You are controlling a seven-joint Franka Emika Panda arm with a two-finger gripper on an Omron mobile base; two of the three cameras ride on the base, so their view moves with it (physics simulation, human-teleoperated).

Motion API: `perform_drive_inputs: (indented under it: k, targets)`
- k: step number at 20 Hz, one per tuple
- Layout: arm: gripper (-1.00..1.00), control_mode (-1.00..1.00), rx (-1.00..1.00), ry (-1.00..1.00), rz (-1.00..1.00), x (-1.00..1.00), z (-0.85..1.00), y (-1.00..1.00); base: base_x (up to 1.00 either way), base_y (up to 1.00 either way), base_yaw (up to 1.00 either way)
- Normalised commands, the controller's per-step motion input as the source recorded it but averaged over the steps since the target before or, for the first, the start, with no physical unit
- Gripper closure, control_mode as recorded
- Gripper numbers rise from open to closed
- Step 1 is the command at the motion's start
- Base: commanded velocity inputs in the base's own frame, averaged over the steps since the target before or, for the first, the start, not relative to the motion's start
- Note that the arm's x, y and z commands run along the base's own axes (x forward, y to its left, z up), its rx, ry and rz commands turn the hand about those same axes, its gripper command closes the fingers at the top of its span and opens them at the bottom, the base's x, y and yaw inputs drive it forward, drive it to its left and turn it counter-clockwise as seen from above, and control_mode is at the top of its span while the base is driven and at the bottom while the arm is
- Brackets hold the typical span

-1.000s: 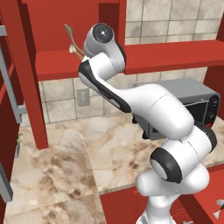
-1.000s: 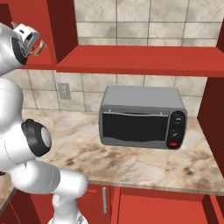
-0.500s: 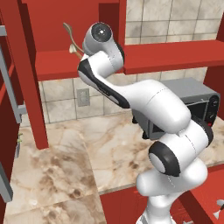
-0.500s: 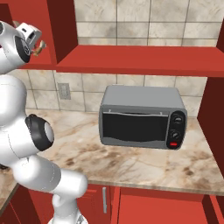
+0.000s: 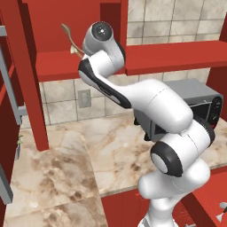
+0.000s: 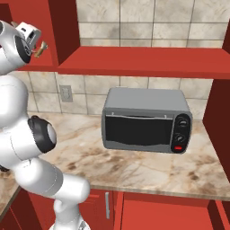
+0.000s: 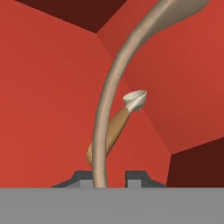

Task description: Organize the utensils by type. Pick up the wooden spoons from the counter and place them in the open cabinet. Then pick up the metallic utensils from the counter and place them in the open drawer.

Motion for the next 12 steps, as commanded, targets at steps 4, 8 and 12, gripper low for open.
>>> perform_drive_inputs:
  k: [4,8,12]
  targets:
    - [-1.00,-1.00,0.00,0.00,0.00,0.28,0.00,0.06,0.00,0.00,0.00]
    - [-1.00,-1.00,0.00,0.00,0.00,0.29,0.00,0.04,0.00,0.00,0.00]
    - [-1.00,-1.00,0.00,0.00,0.00,0.19,0.00,0.02,0.00,0.00,0.00]
